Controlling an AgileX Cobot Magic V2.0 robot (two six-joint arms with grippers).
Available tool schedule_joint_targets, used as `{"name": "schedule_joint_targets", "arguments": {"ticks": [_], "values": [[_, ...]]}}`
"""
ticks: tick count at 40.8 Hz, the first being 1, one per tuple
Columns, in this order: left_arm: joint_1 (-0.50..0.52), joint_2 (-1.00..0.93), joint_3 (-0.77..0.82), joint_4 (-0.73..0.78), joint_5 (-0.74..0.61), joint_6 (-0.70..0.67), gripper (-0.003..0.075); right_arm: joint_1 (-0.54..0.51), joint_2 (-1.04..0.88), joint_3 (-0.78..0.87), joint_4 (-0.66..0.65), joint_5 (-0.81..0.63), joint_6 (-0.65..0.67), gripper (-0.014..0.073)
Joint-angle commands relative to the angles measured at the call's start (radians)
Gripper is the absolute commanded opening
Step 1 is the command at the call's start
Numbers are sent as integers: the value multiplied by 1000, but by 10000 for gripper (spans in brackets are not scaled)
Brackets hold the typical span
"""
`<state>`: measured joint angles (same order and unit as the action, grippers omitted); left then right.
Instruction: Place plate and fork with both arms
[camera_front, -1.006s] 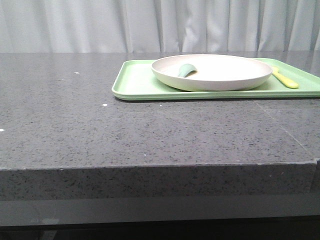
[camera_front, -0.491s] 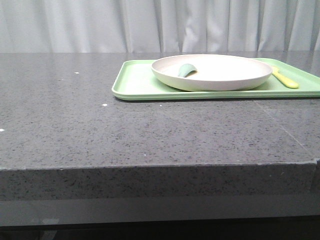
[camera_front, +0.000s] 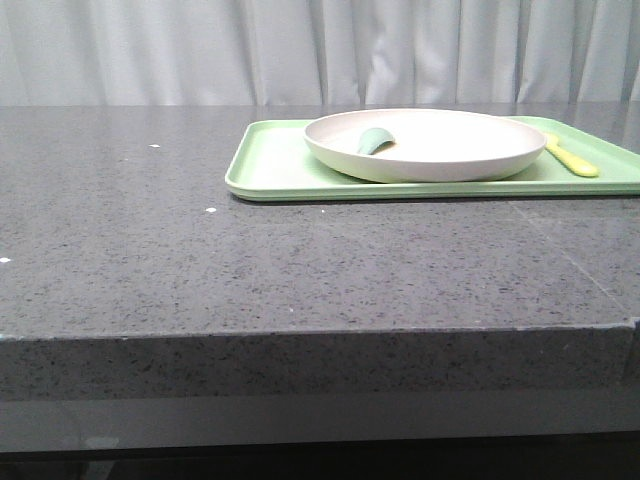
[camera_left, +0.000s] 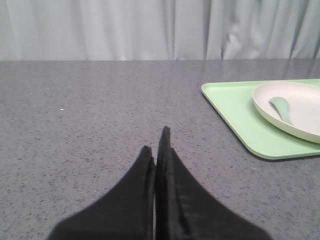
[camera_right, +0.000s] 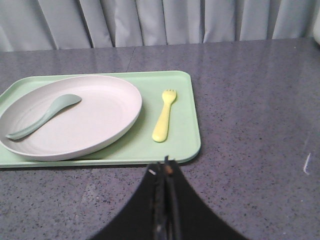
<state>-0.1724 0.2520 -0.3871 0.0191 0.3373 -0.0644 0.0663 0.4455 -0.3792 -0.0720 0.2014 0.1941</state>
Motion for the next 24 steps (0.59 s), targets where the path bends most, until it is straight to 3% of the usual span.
{"name": "schedule_joint_targets", "arguments": {"ticks": [1, 12, 24], "values": [[60, -64, 34, 3, -114, -10, -18, 0, 3, -24, -10, -83, -10, -121], [180, -278, 232, 3, -174, -10, -18, 0, 3, -24, -10, -83, -10, -121], [193, -280, 376, 1, -272, -10, -18, 0, 3, -24, -10, -82, -10, -121]]}}
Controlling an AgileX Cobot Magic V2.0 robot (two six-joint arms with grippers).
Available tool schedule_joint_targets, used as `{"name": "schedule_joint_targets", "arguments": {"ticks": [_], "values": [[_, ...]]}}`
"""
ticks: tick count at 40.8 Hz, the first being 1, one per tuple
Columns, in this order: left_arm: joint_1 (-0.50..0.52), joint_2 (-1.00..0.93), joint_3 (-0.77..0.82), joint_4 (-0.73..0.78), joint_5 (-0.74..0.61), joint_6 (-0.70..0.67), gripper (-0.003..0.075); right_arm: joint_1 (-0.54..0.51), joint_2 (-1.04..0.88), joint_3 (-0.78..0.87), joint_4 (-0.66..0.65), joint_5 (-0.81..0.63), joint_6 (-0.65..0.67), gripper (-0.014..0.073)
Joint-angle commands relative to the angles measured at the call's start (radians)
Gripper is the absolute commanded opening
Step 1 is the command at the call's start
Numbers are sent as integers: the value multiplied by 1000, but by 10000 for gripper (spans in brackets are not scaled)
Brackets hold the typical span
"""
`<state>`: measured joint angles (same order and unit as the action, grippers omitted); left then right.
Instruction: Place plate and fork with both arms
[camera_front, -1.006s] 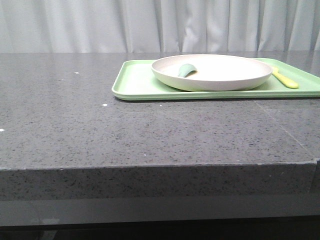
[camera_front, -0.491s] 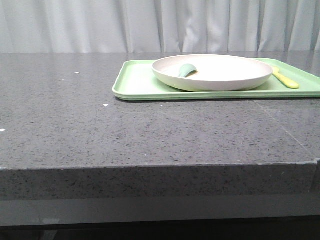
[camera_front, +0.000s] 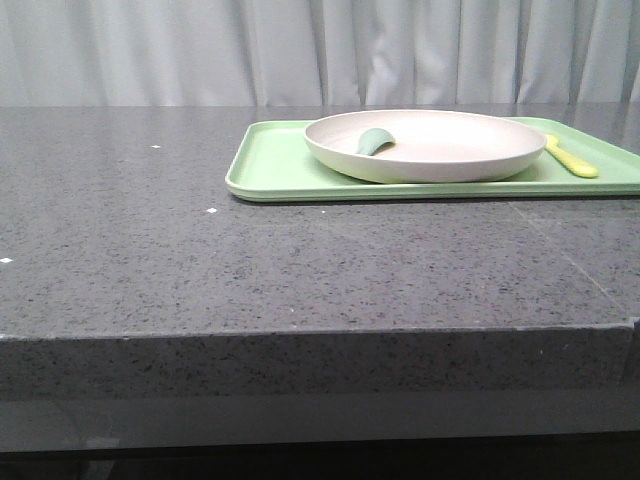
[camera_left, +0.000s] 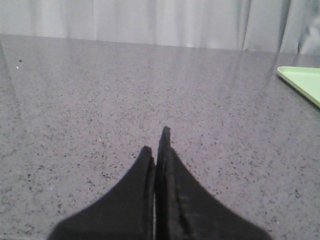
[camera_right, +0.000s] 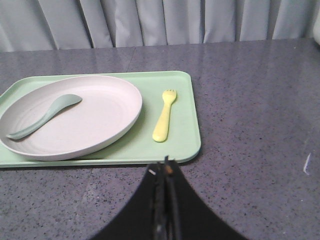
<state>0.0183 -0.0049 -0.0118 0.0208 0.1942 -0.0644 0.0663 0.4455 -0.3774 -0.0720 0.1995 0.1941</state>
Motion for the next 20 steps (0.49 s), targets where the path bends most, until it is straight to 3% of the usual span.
{"name": "schedule_joint_targets", "arguments": {"ticks": [1, 20], "values": [[3, -23, 16, -1, -151, -10, -18, 0, 3, -26, -10, -80, -10, -121], [3, -21, 20, -1, -147, -10, -18, 0, 3, -26, -10, -79, -10, -121]]}}
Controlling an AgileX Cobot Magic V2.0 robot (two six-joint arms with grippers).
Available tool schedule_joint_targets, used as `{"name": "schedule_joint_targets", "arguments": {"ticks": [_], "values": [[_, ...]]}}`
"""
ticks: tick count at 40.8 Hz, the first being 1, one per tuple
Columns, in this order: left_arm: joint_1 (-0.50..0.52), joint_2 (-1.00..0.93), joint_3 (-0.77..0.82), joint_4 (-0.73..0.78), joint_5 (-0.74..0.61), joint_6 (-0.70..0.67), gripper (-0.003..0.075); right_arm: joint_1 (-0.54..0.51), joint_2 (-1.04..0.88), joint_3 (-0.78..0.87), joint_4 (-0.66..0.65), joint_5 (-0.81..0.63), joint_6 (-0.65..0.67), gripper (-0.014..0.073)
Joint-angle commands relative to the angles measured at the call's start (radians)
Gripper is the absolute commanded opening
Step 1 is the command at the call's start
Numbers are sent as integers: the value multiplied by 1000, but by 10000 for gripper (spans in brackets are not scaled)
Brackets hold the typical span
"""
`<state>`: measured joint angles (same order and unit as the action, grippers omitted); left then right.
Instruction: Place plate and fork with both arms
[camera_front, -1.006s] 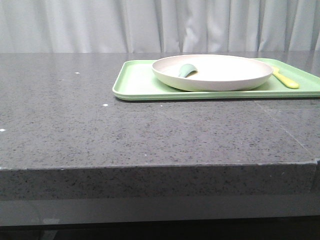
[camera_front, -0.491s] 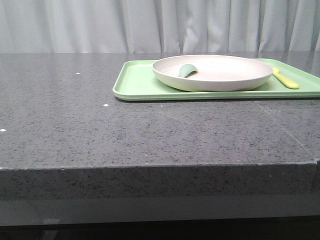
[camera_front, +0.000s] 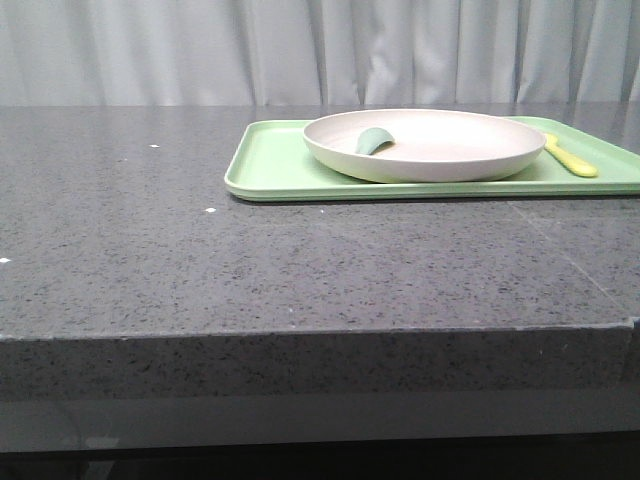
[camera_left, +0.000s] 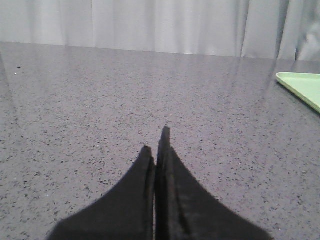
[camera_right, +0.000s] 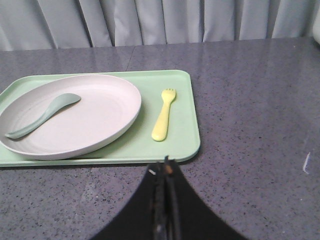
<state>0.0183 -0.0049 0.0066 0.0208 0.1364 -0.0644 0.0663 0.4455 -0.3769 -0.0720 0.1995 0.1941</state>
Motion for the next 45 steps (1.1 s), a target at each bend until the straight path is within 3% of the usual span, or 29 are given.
{"name": "schedule_joint_targets", "arguments": {"ticks": [1, 27, 38, 45], "values": [[3, -21, 2, -1, -89, -10, -18, 0, 3, -27, -10, -79, -10, -121], [3, -21, 2, -1, -89, -10, -18, -1, 3, -23, -15, -92, -11, -121], [3, -21, 2, -1, -89, -10, -18, 1, -118, 97, 95, -207, -239, -121], [3, -21, 2, -1, -89, -10, -18, -1, -263, 262, 112, -207, -279, -121]]}}
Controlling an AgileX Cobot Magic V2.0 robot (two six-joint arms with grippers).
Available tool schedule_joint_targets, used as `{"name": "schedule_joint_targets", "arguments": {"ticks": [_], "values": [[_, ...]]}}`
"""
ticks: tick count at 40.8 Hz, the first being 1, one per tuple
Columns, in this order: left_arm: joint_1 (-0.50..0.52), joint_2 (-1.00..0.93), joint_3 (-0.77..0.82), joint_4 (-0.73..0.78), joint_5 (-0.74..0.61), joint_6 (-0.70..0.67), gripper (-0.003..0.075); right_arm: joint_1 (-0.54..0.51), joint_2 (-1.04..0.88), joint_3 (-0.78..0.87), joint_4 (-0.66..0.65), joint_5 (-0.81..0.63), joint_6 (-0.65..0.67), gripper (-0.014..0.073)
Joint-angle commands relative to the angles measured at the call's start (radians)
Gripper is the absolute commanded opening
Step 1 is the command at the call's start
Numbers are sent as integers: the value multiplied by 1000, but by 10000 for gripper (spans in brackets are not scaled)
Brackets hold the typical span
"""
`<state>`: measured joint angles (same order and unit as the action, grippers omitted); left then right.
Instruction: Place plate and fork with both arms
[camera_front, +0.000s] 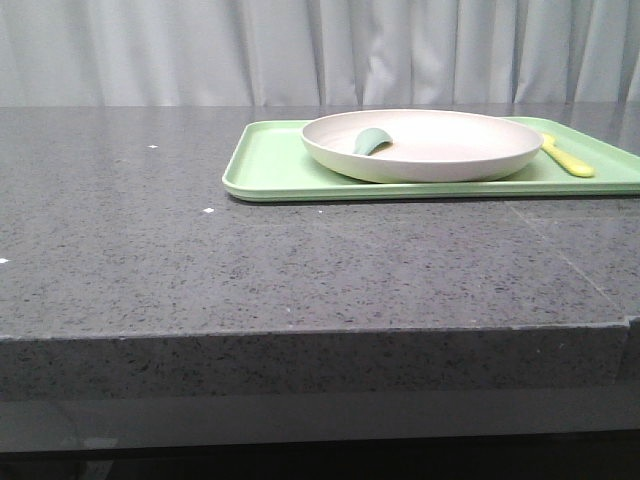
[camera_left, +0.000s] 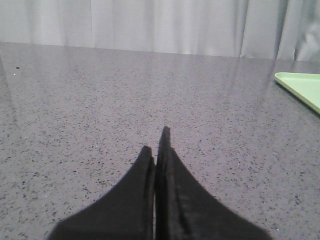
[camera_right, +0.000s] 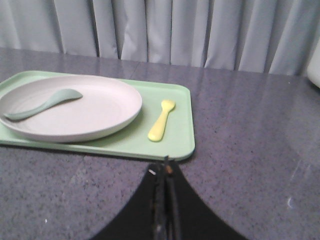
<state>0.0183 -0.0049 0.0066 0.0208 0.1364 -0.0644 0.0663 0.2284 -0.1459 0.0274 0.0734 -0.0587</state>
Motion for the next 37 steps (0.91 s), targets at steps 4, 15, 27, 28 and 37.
{"name": "schedule_joint_targets", "arguments": {"ticks": [4, 15, 27, 28, 37], "values": [[3, -21, 2, -1, -89, -10, -18, -1, -118, 100, 40, -73, -27, -121], [3, -21, 2, -1, -89, -10, -18, -1, -257, 170, 79, 30, -27, -121], [3, -21, 2, -1, -89, -10, -18, -1, -257, 170, 79, 104, -27, -121], [3, -21, 2, -1, -89, -10, -18, -1, -257, 170, 79, 104, -27, -121], [3, -21, 2, -1, -89, -10, -18, -1, -257, 170, 79, 104, -27, -121]]}}
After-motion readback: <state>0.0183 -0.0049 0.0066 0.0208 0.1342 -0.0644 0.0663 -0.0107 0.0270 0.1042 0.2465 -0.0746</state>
